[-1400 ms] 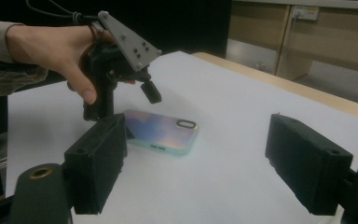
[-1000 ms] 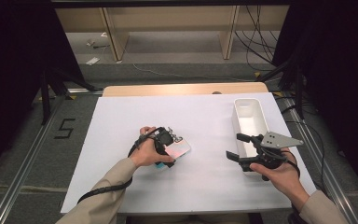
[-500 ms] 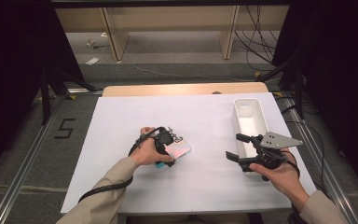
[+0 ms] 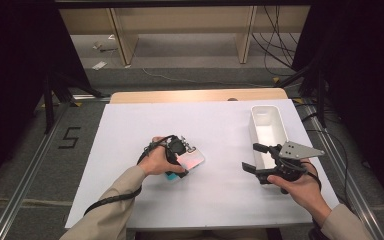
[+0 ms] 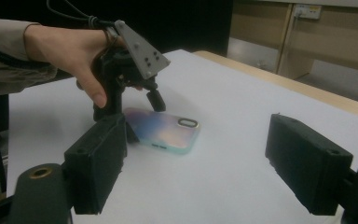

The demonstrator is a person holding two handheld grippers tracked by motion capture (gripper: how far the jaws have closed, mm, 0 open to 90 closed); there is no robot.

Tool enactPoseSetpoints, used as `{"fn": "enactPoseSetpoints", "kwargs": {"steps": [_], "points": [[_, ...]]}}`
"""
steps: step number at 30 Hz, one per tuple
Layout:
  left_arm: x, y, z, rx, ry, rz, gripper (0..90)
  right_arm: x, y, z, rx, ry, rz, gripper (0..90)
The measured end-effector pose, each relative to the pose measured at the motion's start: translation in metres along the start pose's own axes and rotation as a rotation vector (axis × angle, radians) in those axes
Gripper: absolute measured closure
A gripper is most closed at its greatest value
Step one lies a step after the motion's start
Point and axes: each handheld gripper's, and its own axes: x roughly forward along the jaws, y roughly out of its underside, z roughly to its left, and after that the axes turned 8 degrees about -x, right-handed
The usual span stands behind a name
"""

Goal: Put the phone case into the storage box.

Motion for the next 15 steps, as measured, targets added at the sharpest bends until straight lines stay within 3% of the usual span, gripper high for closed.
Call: {"fn": "enactPoseSetpoints", "kwargs": {"steps": [7,15], "points": [[0.0007,-0.0005,0.0036,-0.006,0.035,0.007,11.6,0.0000,-0.0001,0.0000,0.000,-0.001,0.001,21.4],[0.0008,-0.0003,0.0049,-0.005,0.043,0.007,12.0,0.0001,-0.0002,0.0006,0.001,-0.001,0.002,21.3]]}}
